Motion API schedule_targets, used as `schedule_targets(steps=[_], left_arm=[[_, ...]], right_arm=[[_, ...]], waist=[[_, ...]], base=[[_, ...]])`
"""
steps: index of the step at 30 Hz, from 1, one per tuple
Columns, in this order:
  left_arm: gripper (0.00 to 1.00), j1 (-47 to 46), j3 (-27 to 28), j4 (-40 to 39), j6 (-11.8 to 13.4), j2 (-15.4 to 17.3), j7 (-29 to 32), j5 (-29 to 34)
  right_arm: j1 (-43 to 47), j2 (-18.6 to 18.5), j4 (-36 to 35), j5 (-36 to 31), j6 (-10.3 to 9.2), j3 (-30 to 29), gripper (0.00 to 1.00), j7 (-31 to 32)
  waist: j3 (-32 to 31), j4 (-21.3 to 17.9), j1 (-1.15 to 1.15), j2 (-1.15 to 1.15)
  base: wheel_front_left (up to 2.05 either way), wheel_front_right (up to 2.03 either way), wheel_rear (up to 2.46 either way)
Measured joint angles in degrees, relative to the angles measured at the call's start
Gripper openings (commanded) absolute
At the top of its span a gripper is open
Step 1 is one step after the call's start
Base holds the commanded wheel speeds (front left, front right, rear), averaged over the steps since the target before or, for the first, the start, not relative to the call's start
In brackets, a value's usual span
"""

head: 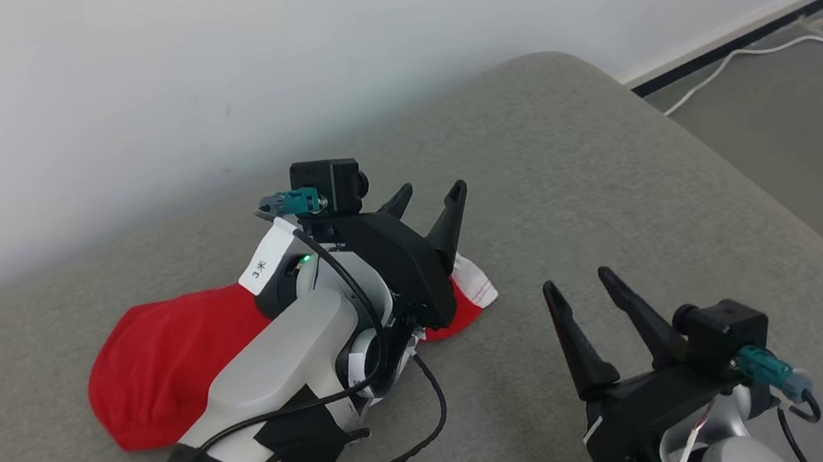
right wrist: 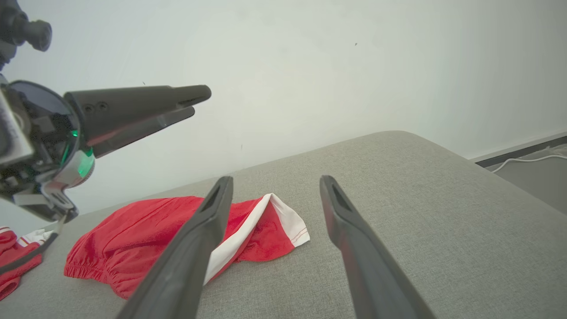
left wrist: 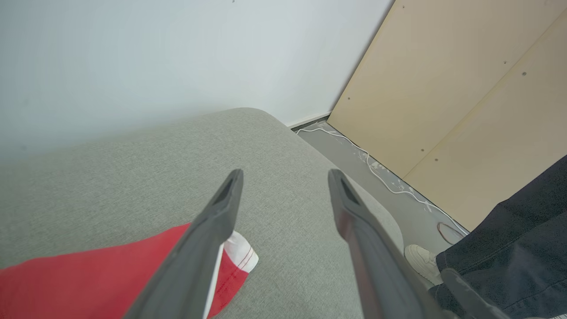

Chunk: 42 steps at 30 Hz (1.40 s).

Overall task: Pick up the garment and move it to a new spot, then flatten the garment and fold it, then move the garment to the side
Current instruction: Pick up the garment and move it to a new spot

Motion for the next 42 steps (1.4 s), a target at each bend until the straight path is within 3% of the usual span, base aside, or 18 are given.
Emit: schedule_targets(steps=[5,12,15,19,23,31,34,42], left_arm=[[1.0,-0.3,-1.1,1.3,0.0,0.1,0.5,-0.9],[1.0,-0.7,2.0,5.0,0.4,0.2,-7.6,1.2],[1.0,0.0,2.9,4.5,0.4,1.6,-11.1,2.9],[1.0,3.8,3.2,3.5,0.5,5.5,-11.5,4.7],[1.0,8.0,4.5,4.1,0.5,7.2,-11.6,6.3],[1.0,17.6,16.6,4.3,0.5,12.3,-11.7,9.3],[1.0,22.4,20.6,-0.2,0.5,15.2,-11.7,11.6],[1.0,37.5,29.5,-11.1,0.5,17.5,-11.7,19.4]], right_arm=[[-0.6,0.0,0.8,-0.2,0.0,-2.7,1.0,-0.5],[-0.4,-0.2,2.2,-2.5,0.0,-6.3,1.0,-0.7],[0.1,-1.2,3.0,-2.7,0.0,-8.0,1.0,-0.9],[2.8,-3.0,3.3,-2.9,0.0,-8.8,1.0,-1.2],[4.2,-3.7,3.4,-3.0,0.0,-9.6,1.0,-1.8],[7.6,-2.6,3.6,-3.1,0.0,-12.8,1.0,-4.8],[8.0,-1.9,3.5,-3.1,0.0,-12.8,1.0,-5.3],[10.5,-1.6,3.3,-3.1,0.0,-13.1,1.0,-7.2]], waist=[[-0.5,2.9,0.0,0.0],[-2.0,7.8,0.0,0.0],[-3.0,10.1,0.0,-0.01],[-4.4,13.2,-0.01,0.0],[-5.5,15.5,-0.01,-0.01],[-8.8,21.1,-0.01,-0.01],[-10.1,22.4,-0.01,-0.01],[-12.0,24.0,-0.02,-0.02]], base=[[0.0,0.0,0.0],[0.0,0.0,0.0],[0.0,0.0,0.0],[0.0,0.0,0.0],[0.0,0.0,0.0],[0.0,0.0,0.0],[0.0,0.0,0.0],[0.0,0.0,0.0]])
